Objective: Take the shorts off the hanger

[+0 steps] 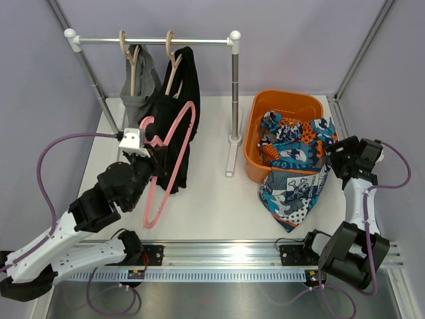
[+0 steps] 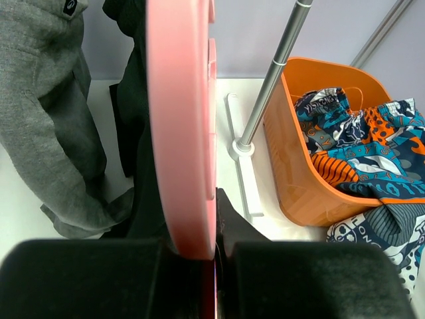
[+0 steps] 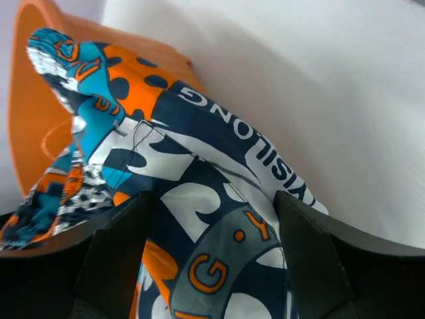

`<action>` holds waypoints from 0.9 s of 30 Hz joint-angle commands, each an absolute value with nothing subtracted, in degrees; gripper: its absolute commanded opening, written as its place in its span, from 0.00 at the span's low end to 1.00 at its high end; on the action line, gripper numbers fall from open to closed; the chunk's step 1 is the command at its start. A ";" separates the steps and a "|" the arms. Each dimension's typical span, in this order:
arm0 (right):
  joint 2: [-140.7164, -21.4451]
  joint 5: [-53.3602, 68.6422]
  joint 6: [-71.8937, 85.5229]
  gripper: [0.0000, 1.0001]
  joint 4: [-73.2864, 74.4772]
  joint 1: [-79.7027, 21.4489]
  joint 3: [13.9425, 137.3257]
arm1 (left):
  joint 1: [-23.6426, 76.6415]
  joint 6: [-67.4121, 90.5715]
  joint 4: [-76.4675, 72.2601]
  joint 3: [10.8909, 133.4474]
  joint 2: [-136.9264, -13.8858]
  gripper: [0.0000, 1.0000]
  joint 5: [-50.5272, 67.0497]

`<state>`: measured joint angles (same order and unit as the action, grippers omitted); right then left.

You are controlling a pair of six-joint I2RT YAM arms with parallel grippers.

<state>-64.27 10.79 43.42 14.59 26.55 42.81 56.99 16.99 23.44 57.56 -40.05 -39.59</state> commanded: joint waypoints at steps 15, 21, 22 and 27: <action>-54.31 17.64 42.54 0.00 19.68 26.81 54.13 | 56.95 18.02 20.39 56.16 -38.50 0.00 -39.90; -60.53 28.71 47.19 0.00 21.62 26.72 70.91 | 56.95 17.93 20.48 56.95 -39.02 0.00 -39.46; -61.86 29.61 49.37 0.00 21.19 26.72 75.54 | 56.95 17.84 20.30 57.04 -39.28 0.00 -39.46; -72.56 30.94 52.21 0.00 21.09 22.25 91.99 | 56.95 17.67 20.30 57.92 -40.51 0.00 -38.94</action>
<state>-67.18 26.83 49.01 22.24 25.02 83.64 56.99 17.02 23.49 55.99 -39.86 -39.57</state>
